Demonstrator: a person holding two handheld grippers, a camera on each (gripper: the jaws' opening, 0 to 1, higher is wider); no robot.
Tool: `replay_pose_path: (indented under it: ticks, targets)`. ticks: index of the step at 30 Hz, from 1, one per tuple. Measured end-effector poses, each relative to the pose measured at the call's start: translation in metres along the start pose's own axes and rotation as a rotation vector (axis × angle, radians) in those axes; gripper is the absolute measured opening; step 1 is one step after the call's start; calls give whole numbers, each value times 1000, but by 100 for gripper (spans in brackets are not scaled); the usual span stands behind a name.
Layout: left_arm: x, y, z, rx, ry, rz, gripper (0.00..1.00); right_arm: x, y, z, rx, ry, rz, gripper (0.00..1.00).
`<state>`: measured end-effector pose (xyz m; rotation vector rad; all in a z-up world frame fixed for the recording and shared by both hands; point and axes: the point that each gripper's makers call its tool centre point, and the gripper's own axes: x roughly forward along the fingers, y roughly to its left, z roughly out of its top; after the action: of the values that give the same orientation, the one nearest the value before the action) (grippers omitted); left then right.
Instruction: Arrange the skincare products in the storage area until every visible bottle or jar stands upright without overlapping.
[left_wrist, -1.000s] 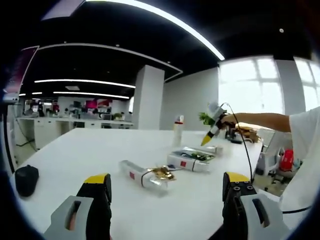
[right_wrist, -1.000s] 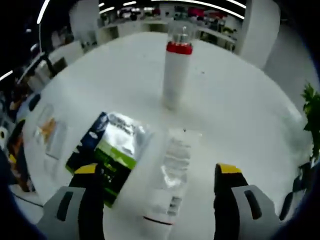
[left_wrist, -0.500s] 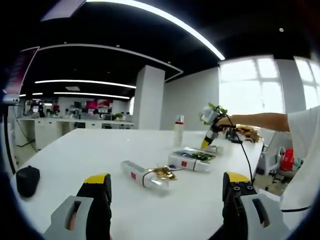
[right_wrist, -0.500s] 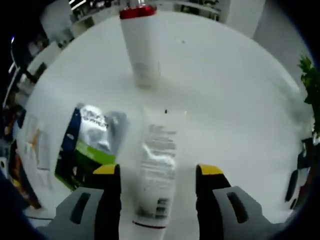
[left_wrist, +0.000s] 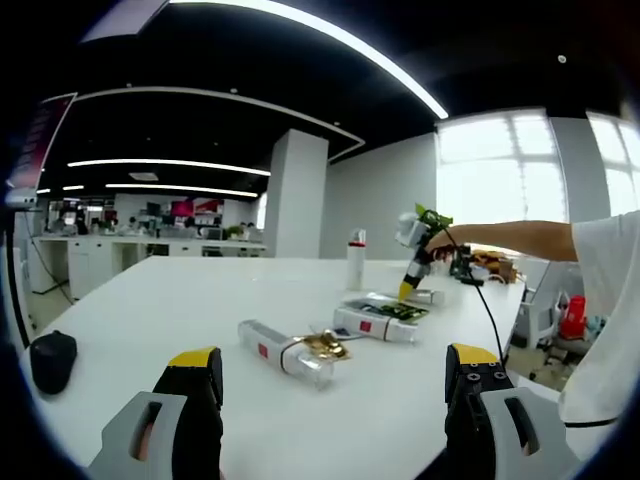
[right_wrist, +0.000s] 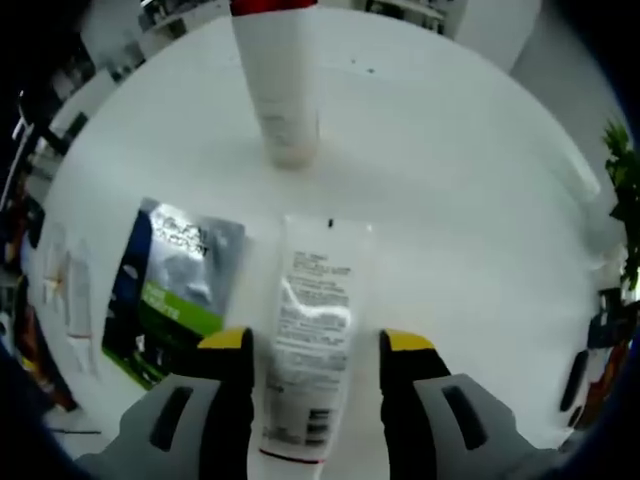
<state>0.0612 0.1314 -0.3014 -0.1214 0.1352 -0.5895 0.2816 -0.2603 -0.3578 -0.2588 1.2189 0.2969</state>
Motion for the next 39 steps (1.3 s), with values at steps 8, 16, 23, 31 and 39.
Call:
replay_pose_path:
  ticks: [8,16,23,31,39]
  targets:
    - [-1,2,1,-1,-2,6,95,-1,2,3,6,14,-3,32]
    - [-2,-1,3,0,-9,1,95,-1,3,2,37,1,-13,28]
    - [-2,-3,4,3,-8,1,95,-1,2,7,34,-25,-21,25]
    - [-5,-3,8,5,-3,-2,95,-20,15,15,-13,-240,-71,25]
    - [-9,-2,19,17,-32,31,94,-50,20,37,-50,-413,-73,25]
